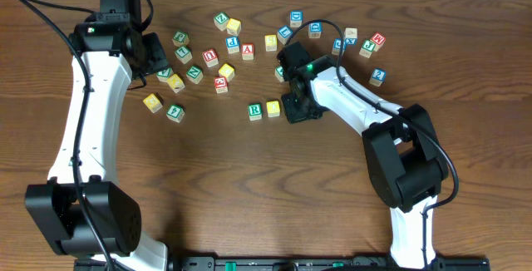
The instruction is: Spell out ROBOT
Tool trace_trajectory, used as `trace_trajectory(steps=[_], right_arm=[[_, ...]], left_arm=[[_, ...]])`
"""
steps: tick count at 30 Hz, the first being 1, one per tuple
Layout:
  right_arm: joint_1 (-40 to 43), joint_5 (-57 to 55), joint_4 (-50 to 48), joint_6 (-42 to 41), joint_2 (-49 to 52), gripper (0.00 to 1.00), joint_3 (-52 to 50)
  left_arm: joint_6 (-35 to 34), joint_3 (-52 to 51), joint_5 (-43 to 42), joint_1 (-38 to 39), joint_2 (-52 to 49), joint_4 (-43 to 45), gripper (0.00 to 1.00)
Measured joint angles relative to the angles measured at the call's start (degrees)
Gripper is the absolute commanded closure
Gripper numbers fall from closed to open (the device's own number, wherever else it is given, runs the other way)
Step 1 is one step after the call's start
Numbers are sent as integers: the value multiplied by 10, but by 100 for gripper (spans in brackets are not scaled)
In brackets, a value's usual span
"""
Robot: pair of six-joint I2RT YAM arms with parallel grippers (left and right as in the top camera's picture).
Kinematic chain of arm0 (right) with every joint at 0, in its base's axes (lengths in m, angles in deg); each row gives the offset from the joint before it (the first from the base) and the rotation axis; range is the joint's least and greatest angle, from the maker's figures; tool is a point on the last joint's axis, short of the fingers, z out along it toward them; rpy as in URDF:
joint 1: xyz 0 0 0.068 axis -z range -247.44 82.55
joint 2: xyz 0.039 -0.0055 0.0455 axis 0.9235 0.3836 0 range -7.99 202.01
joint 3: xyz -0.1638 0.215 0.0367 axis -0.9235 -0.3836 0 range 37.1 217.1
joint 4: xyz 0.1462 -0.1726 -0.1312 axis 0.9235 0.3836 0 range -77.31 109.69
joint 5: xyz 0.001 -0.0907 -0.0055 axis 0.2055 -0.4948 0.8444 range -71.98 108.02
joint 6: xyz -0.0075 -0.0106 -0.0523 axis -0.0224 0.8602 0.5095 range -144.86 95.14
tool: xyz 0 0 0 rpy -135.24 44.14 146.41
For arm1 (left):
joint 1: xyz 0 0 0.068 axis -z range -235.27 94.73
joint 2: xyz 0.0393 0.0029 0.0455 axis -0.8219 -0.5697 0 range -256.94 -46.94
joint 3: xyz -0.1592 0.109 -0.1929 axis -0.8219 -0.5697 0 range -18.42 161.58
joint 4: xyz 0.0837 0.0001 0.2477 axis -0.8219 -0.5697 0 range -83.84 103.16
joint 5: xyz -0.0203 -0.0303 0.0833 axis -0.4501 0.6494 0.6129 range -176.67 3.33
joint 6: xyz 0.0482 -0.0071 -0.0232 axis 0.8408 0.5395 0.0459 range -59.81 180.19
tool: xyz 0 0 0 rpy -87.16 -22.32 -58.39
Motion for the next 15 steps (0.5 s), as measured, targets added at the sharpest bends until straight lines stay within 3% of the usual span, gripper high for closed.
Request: trace_trajectory(steps=[15], right_arm=[[0,-1,-20,0,0,95,0]], left_arm=[[0,0,0,0,0,0,50]])
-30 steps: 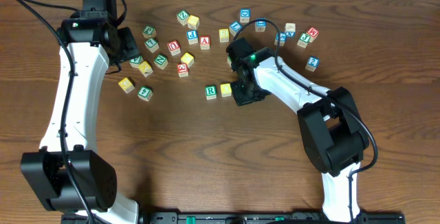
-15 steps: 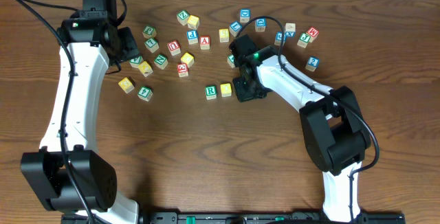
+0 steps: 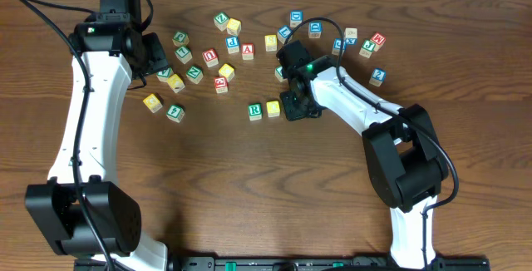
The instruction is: Spell out ROBOT
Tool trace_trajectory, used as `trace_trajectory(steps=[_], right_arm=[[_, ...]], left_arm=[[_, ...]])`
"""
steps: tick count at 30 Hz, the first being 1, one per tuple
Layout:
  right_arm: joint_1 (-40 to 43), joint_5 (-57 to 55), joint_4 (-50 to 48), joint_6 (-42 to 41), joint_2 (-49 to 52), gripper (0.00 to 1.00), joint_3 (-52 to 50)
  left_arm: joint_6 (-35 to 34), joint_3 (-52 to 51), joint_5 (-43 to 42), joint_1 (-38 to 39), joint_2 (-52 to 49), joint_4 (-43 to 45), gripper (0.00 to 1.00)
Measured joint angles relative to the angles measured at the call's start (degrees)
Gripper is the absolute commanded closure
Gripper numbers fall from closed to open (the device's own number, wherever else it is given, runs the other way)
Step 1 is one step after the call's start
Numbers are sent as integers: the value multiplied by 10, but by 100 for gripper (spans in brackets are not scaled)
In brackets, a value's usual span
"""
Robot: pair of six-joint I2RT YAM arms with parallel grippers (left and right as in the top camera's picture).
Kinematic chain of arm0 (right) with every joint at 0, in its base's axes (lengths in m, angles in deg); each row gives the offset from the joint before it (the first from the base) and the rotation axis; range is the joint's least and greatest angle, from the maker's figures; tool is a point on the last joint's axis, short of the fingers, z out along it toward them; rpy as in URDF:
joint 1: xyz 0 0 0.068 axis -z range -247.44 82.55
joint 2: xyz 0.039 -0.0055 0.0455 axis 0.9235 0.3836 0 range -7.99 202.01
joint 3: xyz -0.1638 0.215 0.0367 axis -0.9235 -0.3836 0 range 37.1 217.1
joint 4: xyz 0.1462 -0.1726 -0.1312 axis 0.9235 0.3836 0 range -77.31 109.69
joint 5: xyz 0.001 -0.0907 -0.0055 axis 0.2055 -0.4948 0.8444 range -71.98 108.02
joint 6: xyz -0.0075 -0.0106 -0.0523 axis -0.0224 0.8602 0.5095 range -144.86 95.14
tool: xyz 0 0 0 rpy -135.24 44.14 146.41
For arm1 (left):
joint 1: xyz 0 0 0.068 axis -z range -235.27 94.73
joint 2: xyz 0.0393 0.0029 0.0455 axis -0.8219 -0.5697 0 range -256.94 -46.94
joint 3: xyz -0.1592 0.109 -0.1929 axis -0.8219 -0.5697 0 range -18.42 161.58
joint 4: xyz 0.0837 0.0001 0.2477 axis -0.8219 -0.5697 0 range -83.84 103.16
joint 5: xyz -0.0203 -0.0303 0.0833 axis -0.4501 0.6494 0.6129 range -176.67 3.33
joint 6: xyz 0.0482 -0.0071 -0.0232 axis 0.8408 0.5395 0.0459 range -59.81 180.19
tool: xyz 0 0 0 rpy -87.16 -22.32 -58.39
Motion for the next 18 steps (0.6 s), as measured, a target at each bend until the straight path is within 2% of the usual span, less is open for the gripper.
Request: trace_trajectory(steps=[9,18], right_arm=[[0,0,-2,0,0,99,0],[-1,13,38,3,-2,96,18]], left_arm=[[0,0,0,0,0,0,50],[0,0,0,0,0,0,50]])
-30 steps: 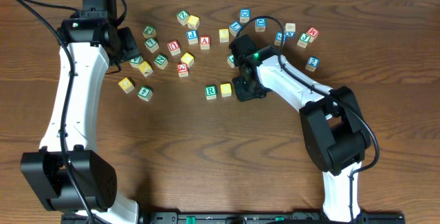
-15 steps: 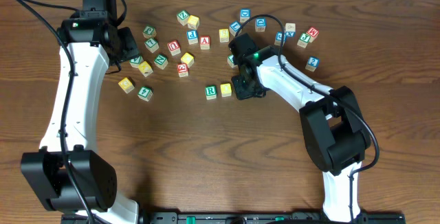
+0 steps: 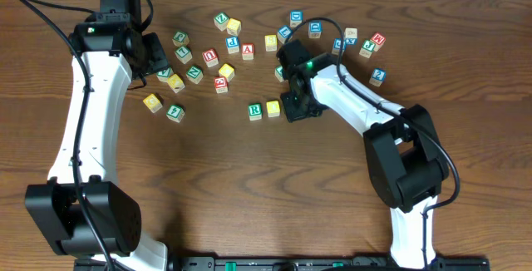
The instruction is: Spell out ROBOT
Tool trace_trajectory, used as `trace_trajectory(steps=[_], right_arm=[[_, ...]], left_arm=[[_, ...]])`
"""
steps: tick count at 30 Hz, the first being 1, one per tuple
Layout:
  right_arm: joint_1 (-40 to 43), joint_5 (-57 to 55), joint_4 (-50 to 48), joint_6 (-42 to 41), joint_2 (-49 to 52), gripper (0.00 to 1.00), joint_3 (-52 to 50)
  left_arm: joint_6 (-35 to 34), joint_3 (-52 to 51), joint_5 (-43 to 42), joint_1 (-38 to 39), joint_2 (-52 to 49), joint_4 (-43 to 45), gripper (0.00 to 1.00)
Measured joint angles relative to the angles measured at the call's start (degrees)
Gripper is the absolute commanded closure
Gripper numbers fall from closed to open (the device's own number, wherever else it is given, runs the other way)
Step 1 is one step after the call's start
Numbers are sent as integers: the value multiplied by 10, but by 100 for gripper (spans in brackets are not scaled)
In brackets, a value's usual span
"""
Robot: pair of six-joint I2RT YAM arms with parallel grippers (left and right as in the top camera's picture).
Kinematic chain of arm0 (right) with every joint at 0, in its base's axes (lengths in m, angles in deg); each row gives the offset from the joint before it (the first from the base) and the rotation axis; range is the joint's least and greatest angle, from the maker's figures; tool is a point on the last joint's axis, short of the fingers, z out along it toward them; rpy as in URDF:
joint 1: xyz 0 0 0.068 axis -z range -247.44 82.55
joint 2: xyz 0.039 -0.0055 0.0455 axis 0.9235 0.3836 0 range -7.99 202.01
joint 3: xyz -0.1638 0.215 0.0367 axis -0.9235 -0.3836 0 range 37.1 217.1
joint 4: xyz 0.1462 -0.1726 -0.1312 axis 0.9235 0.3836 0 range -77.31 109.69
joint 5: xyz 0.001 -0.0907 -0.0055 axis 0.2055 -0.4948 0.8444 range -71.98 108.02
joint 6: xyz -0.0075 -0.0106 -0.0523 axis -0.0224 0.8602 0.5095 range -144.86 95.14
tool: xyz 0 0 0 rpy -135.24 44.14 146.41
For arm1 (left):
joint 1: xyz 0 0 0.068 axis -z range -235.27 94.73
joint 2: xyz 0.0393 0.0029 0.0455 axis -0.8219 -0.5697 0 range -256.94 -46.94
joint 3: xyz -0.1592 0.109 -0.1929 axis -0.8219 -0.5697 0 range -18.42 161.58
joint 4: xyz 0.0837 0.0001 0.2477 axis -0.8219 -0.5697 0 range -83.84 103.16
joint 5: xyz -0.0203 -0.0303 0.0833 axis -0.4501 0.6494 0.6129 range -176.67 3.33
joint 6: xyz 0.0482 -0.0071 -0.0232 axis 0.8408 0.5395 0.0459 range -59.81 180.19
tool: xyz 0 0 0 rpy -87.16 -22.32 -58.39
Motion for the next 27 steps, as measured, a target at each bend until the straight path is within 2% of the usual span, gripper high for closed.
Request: trace_trajectory(steps=[10,20,27], right_arm=[[-28,78,-9,7,-14,93,14],[-88,110,-100,8,-14,92,15],[-119,116,-152,5,-13,92,16]], left_arm=[[0,0,0,-5,0,11,49],[0,0,0,-73,0,10,49],[0,0,0,-84,0,5,49]])
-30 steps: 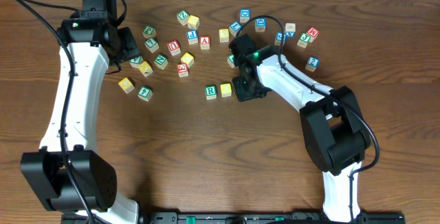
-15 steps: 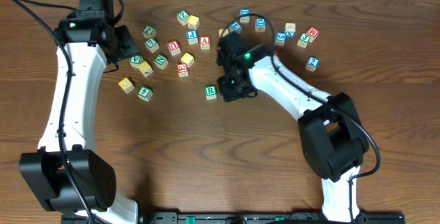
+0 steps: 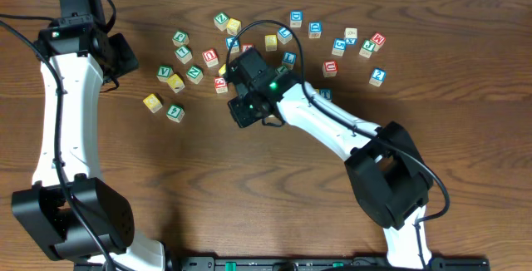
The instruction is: Spell out ROBOT
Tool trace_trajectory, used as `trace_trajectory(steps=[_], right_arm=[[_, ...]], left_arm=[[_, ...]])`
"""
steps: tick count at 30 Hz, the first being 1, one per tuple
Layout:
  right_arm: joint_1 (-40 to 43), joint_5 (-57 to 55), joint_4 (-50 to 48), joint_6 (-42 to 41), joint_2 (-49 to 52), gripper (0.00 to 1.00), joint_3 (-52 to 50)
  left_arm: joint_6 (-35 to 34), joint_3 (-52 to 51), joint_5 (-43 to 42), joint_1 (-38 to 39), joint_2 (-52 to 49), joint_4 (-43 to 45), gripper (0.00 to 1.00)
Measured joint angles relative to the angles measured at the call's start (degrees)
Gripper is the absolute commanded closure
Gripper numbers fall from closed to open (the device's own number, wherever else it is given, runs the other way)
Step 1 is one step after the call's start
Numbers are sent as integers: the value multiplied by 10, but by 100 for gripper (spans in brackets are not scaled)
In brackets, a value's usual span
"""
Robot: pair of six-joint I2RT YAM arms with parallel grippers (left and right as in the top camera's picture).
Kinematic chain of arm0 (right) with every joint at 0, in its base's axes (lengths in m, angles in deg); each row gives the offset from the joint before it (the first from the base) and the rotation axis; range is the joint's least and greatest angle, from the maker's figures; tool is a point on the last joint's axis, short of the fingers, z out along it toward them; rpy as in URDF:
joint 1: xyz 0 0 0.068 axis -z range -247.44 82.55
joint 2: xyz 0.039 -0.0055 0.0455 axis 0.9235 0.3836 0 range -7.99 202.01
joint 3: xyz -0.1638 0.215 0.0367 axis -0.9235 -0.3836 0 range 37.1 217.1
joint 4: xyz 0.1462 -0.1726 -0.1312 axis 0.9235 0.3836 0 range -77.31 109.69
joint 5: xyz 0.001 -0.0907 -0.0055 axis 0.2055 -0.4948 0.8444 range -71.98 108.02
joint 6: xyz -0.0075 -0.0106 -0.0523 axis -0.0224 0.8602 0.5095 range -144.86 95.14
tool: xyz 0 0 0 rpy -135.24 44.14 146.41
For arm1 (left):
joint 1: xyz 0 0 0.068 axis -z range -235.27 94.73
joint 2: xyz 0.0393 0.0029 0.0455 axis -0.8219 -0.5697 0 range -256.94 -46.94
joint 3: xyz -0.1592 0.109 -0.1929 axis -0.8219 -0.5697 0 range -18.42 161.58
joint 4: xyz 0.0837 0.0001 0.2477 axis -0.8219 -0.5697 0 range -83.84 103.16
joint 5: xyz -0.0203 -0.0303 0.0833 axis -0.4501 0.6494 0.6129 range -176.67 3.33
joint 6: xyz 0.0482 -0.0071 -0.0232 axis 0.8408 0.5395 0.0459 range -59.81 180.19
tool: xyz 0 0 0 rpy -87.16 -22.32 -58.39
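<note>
Only the overhead view is given. Lettered wooden blocks lie scattered across the far half of the brown table (image 3: 249,196). Among them are a red-lettered block (image 3: 210,56), a green block (image 3: 194,73), a yellow block (image 3: 152,101) and a blue block (image 3: 288,57). My right gripper (image 3: 243,115) hangs low over the middle of the table, just below a red block (image 3: 220,84), and its body hides whatever lies beneath it. My left gripper (image 3: 123,55) sits at the far left, apart from the nearest block (image 3: 165,73). Neither gripper's fingers show clearly.
More blocks form a loose row at the back right, among them a red one (image 3: 330,67), a blue one (image 3: 378,76) and a red-lettered one (image 3: 378,38). The right arm (image 3: 324,125) stretches diagonally across the middle. The table's far edge runs along the top.
My right gripper has moved left from beside the yellow block to where the green R block and that yellow block lay; both are now hidden. My left gripper has moved left, away from the block cluster.
Through the three earlier moments my right gripper stayed just right of a yellow block set beside a green R block, and my left gripper hovered at the left cluster. Now the right gripper covers that pair and several blocks once under its arm show.
</note>
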Motion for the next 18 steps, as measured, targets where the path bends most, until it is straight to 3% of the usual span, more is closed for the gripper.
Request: trace_trajectory(steps=[18], right_arm=[[-12,-85,7,-55,25,93,0]], left_arm=[[0,0,0,0,0,-9,50]])
